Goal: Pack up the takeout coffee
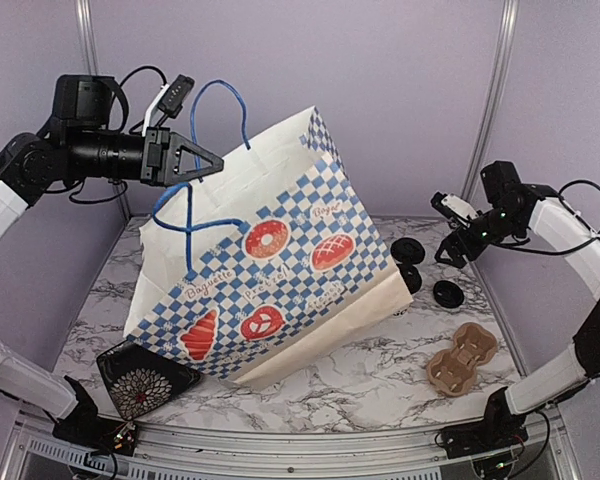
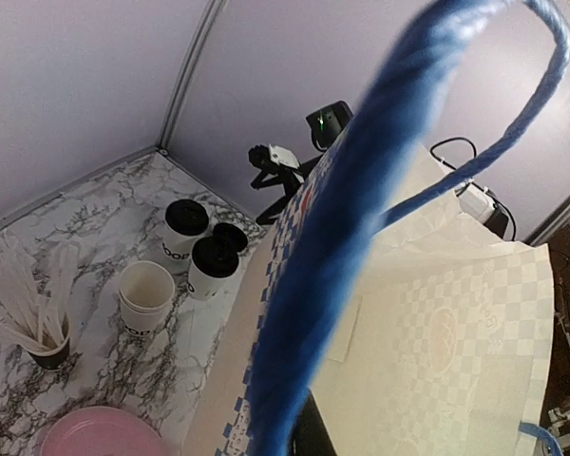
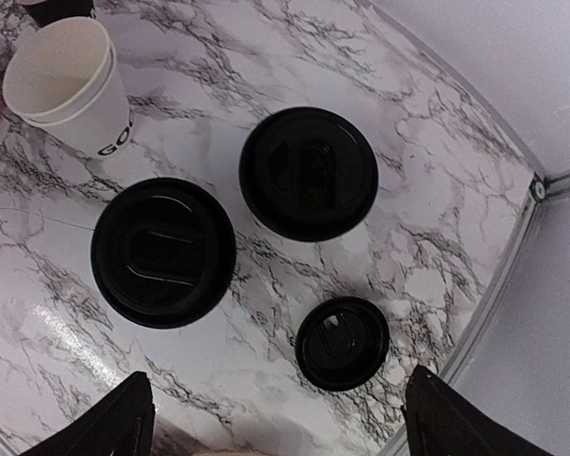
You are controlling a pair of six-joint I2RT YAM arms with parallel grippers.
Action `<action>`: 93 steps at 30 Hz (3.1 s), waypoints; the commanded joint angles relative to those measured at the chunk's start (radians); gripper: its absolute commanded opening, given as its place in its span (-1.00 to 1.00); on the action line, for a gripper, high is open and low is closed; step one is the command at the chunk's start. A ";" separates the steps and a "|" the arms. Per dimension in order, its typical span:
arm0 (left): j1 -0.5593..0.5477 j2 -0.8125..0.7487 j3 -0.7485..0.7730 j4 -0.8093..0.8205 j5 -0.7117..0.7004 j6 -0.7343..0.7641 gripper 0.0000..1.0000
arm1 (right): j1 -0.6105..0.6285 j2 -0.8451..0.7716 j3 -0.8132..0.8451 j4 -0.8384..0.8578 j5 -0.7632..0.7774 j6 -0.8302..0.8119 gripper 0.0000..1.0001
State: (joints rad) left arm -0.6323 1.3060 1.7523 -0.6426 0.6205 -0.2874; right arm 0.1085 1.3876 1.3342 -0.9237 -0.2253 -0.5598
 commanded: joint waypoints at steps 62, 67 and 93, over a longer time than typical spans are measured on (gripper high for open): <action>-0.241 0.555 0.284 -0.314 -0.026 0.251 -0.30 | 0.034 -0.118 -0.508 -0.053 -0.119 -0.611 -0.45; -0.241 0.518 0.260 -0.314 -0.057 0.265 -0.17 | 0.031 -0.204 -0.547 -0.109 -0.033 -0.617 -0.17; -0.242 0.381 0.068 -0.313 -0.149 0.340 0.02 | -0.049 -0.139 -0.532 -0.111 0.042 -0.746 -0.08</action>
State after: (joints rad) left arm -0.8780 1.7153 1.8294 -0.9409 0.4816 0.0460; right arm 0.0669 1.2407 0.7753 -1.0538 -0.1905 -1.2762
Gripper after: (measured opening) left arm 0.518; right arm 0.462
